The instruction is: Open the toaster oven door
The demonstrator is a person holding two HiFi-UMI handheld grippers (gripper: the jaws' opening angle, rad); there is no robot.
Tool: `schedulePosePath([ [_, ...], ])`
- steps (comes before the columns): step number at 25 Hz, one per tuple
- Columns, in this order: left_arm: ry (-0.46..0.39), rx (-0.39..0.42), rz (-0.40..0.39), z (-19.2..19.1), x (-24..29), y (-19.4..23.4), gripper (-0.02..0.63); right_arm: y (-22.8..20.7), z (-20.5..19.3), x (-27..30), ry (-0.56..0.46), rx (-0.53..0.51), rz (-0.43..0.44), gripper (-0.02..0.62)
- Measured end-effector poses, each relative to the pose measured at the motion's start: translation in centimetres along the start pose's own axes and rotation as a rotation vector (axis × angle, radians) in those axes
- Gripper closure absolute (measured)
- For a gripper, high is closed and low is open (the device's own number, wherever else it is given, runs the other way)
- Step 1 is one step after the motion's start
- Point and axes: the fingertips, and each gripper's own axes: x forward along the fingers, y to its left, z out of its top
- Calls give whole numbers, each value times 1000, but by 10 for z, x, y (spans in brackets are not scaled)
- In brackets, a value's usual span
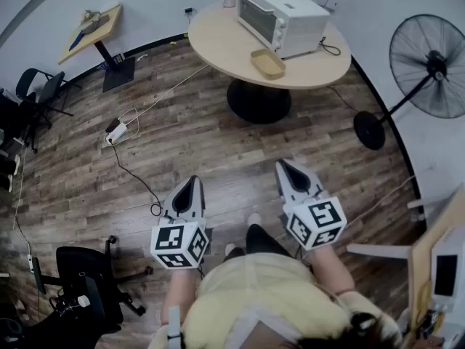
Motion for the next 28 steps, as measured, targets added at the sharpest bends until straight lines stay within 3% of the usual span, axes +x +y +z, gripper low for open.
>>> schedulePosePath([
  [8,-56,13,-89,10,2,-13,604,-8,-11,5,15,52,-10,592],
  [12,-26,50,-75,6,12,-14,604,-15,-11,12,27,31,-13,592],
  [18,-40,0,-46,13,33,-7,604,-23,-11,32,49,26,17,592],
  [25,-44,12,-60,29,61,-9,604,-35,-5,57,55,24,43,592],
  [28,-41,3,-29,33,75,-5,604,-43,-2,67,59,25,50,592],
])
